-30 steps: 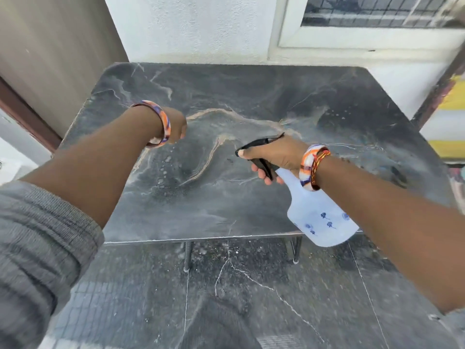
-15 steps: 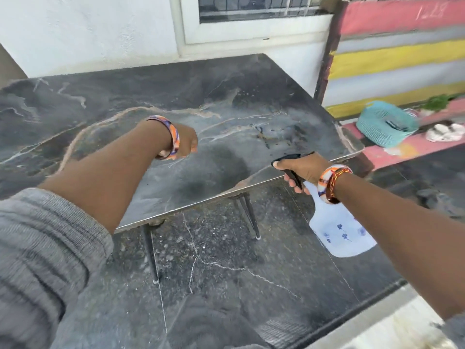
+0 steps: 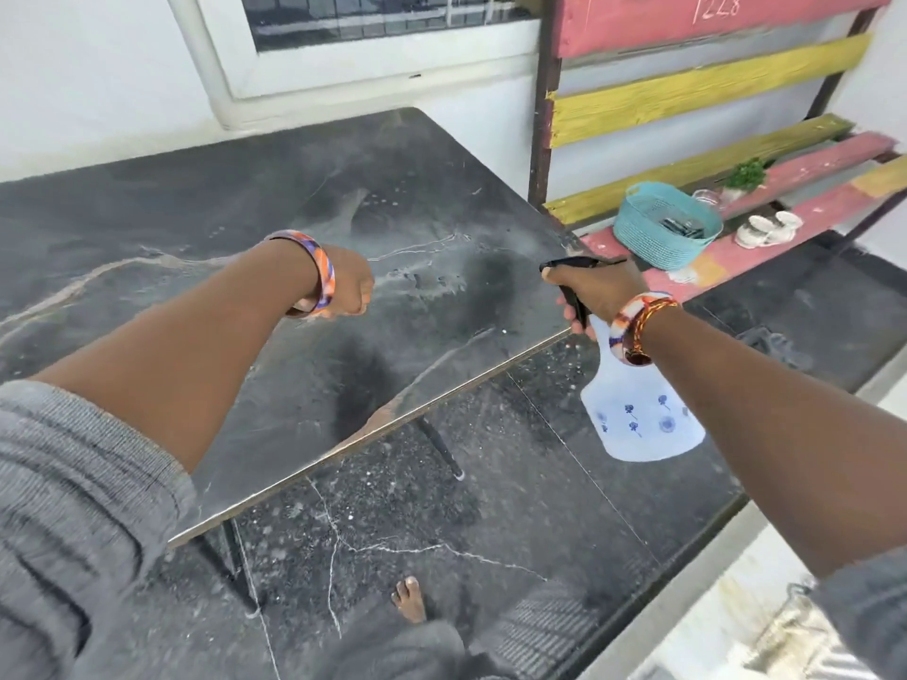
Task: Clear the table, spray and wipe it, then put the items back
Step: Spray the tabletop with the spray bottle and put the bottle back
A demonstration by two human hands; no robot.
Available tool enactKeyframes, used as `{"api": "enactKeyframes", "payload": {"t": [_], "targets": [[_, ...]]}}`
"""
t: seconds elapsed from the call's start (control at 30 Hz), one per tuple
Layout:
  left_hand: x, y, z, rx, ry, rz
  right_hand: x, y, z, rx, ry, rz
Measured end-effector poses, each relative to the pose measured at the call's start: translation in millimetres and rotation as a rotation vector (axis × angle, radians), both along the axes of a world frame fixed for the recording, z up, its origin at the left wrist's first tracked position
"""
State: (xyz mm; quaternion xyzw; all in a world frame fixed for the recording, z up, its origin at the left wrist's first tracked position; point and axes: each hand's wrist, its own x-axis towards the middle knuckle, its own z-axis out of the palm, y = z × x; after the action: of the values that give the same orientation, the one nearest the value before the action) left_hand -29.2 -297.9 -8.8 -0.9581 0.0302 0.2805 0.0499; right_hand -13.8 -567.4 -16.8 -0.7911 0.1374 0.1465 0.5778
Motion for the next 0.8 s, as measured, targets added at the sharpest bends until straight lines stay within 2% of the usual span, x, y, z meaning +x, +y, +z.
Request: {"api": "enactKeyframes", "payload": {"t": [0.23, 0.43, 0.57, 0.8], "targets": [[77.4, -32.4, -3.4, -0.026, -0.010, -0.126, 53.1, -50.6, 1.2, -0.141, 0.045, -0.050], [154.0, -102.0, -4.5, -0.098, -0.015, -0.243, 95.1, -106.0, -19.1, -0.009, -0.039, -0.159], [209.9, -166.6, 2.8, -0.067, -0.047, -0.288, 142.5, -159.5, -44.8, 0.009, -0.096, -0.219], [310.5, -277.5, -8.7, -0.218, -0.077, -0.220, 241.5, -254.5, -66.0, 0.022, -0.173, -0.257]]}}
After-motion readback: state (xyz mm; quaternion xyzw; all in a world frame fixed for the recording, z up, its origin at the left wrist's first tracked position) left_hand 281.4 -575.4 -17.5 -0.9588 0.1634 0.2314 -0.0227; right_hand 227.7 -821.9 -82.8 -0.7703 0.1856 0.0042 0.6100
